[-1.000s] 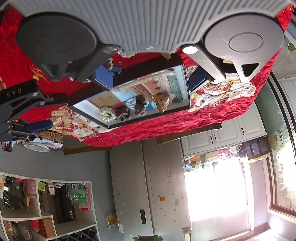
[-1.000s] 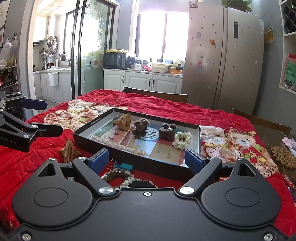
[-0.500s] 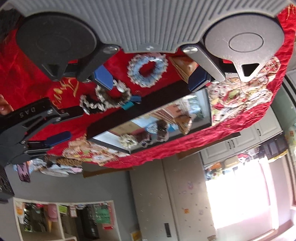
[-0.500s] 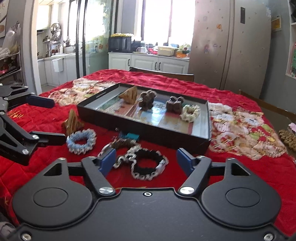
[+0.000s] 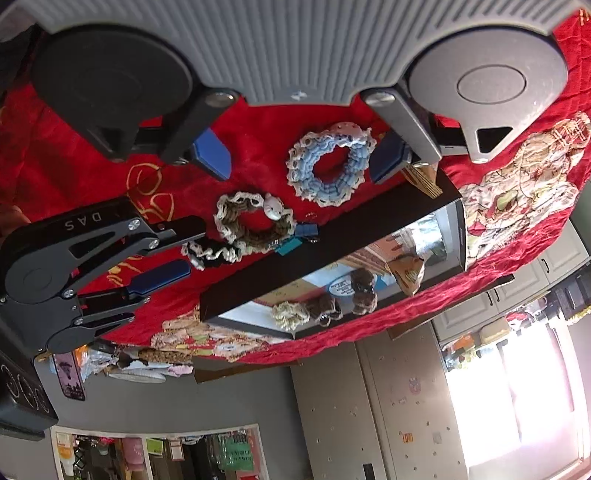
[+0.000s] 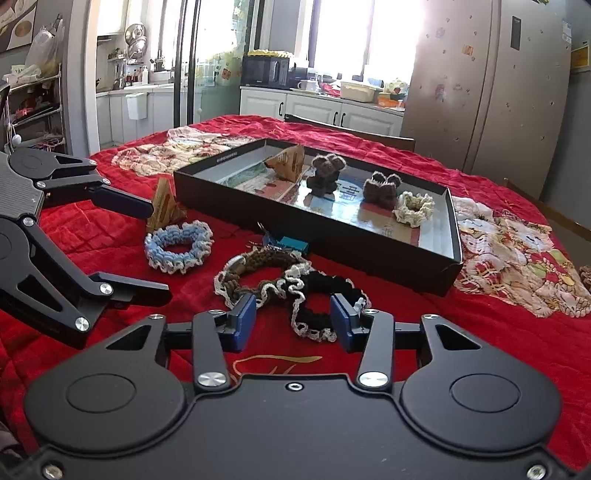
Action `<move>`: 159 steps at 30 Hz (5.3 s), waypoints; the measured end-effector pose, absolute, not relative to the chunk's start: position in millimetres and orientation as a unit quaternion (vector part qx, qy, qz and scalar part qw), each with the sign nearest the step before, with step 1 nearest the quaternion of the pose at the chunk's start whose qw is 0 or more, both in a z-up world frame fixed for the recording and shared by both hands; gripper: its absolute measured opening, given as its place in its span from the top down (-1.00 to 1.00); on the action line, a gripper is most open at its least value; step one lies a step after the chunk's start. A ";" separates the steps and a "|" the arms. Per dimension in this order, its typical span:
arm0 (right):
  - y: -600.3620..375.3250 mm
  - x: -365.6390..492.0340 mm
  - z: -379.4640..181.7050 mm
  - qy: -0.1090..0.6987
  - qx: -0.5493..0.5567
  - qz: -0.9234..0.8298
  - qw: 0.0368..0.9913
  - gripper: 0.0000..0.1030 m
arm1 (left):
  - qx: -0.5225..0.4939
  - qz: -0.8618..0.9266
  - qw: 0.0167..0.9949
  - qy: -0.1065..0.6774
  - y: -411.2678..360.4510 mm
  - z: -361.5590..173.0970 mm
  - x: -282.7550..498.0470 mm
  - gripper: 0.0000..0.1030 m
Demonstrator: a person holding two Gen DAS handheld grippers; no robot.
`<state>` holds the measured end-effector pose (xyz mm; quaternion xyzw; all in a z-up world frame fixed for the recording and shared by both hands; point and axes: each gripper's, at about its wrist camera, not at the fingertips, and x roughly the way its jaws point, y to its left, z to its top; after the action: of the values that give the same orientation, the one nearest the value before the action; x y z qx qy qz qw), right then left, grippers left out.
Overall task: Organize objects
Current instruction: 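Grasp the blue-white crochet ring with left tool while right tool grasps the black-white crochet ring, then lift both held rings and carry them over the black box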
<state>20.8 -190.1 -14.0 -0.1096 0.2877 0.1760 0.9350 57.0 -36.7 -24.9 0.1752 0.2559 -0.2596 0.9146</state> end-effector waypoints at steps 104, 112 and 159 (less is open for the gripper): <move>-228.7 19.7 56.2 0.208 -0.025 0.146 0.967 0.81 | 0.076 -0.273 0.939 0.194 -2.5 51.2 73.9 0.74; -229.0 42.0 75.5 0.190 -0.021 0.132 0.973 0.81 | 0.065 -0.257 0.948 0.178 2.0 66.5 87.5 0.74; -200.8 212.2 -1.0 0.236 0.041 0.089 0.967 0.81 | 0.037 -0.164 0.952 0.256 -18.3 -0.4 228.8 0.73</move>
<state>212.2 -200.8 -1.0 0.0412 0.2356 0.0893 0.9668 228.8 -18.3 -0.4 0.0367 0.2560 -0.1642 0.9519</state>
